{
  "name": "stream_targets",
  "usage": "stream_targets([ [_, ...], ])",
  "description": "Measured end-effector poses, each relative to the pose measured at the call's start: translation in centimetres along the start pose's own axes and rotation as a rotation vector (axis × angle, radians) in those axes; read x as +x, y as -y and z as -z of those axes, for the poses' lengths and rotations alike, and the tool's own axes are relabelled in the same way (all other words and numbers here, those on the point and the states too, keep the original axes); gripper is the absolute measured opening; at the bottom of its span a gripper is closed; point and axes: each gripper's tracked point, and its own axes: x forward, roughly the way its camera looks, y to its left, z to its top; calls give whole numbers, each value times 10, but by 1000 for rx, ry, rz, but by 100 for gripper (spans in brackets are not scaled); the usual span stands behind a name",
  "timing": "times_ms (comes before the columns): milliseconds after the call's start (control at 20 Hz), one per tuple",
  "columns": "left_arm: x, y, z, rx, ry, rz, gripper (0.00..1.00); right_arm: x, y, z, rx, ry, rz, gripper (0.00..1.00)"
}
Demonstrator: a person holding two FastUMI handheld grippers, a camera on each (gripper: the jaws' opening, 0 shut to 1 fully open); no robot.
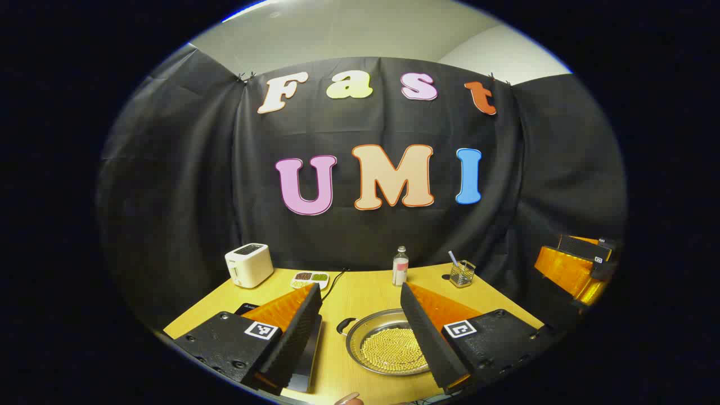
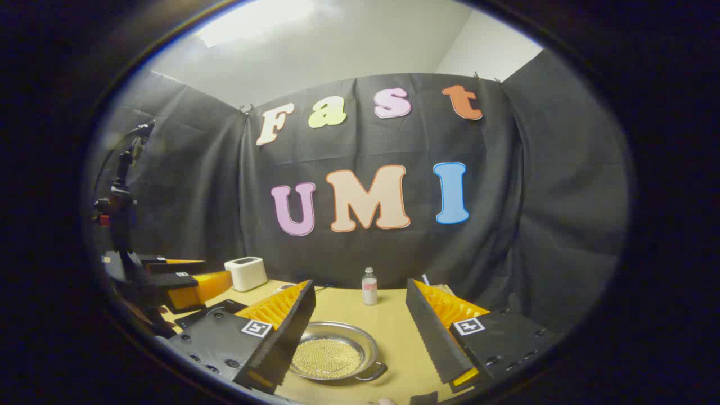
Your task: First push the handle of the pot to place it horizontally, then grasp the pot with both hands and set it on the induction cooktop.
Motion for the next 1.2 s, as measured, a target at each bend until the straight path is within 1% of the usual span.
stream_targets([
  [50,-2,2,-1,-15,5,5,91,-1,0,2,-8,-6,-5,100],
  [100,-4,2,-4,-25,7,5,92,-2,1,1,-13,-5,-7,96],
  [200,-9,-5,-6,-27,18,-10,92,-3,-3,4,-16,-11,-19,96],
  [350,-11,-5,-4,-10,12,-14,93,-4,-1,10,-34,-30,-14,96],
  [800,-8,-2,-2,-4,2,7,92,-2,-9,16,-26,-54,-18,96],
  [1200,0,-1,4,-20,-16,20,92,4,-4,23,-32,-70,-2,96],
])
